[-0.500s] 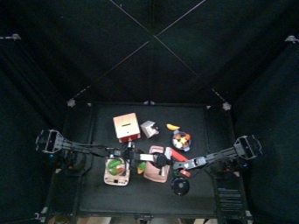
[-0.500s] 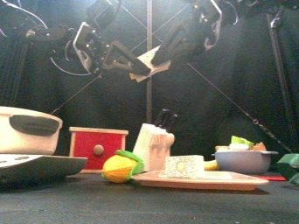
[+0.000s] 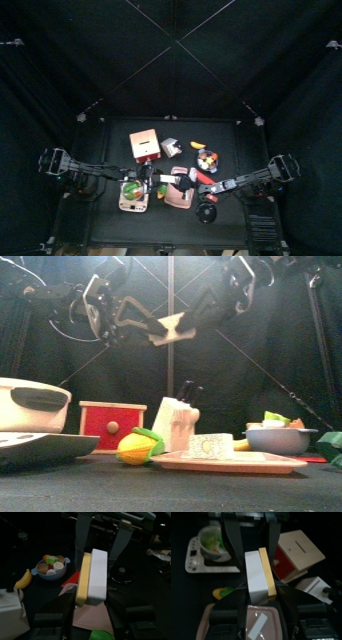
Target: Reorient grip on egg sushi
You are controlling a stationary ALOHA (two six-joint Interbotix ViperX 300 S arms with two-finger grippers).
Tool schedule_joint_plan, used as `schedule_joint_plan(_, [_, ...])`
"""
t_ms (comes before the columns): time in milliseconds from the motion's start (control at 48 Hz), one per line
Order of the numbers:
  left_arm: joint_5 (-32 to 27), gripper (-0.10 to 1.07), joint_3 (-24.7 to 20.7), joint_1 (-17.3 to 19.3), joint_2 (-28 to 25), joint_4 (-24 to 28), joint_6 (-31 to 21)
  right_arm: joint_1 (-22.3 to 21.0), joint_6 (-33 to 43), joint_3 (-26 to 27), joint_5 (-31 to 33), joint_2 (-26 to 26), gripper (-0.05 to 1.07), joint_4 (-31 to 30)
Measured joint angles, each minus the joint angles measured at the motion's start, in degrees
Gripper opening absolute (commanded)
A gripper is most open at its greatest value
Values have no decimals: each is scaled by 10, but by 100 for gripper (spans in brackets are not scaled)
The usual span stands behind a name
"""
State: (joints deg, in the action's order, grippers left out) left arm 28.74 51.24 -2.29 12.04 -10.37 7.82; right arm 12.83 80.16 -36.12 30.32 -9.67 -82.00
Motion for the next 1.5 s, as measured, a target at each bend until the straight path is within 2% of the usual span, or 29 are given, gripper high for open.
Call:
schedule_joint_plan(146, [22, 104, 15, -4, 7, -31, -34, 0, 0, -5, 0, -6, 52, -10])
schedule_joint_plan(312, [103, 104, 45, -5, 9, -48, -162, 5, -7, -8, 4, -14, 52, -47])
schedule_joint_plan(417, [190, 104, 69, -6, 11, -12, -259, 10, -17, -11, 9, -15, 52, -87])
schedule_joint_plan(500, [250, 104, 82, -5, 5, 42, -341, 11, -18, -12, 10, -15, 52, -112])
schedule_joint_plan(667, [278, 104, 76, 9, -29, 129, -434, 13, -19, -13, 11, -16, 52, -127])
schedule_joint_plan(771, [279, 104, 66, 15, -45, 149, -443, 13, -19, -12, 12, -17, 52, -129])
schedule_joint_plan(1042, [280, 104, 64, 62, -61, 145, -444, 23, -19, -13, 13, -17, 52, -131])
schedule_joint_plan(1312, [282, 104, 71, 68, -60, 145, -448, 24, -20, -13, 13, -18, 52, -132])
schedule_joint_plan(1500, [285, 104, 54, 67, -63, 157, -466, 23, -20, -13, 13, -17, 52, -135])
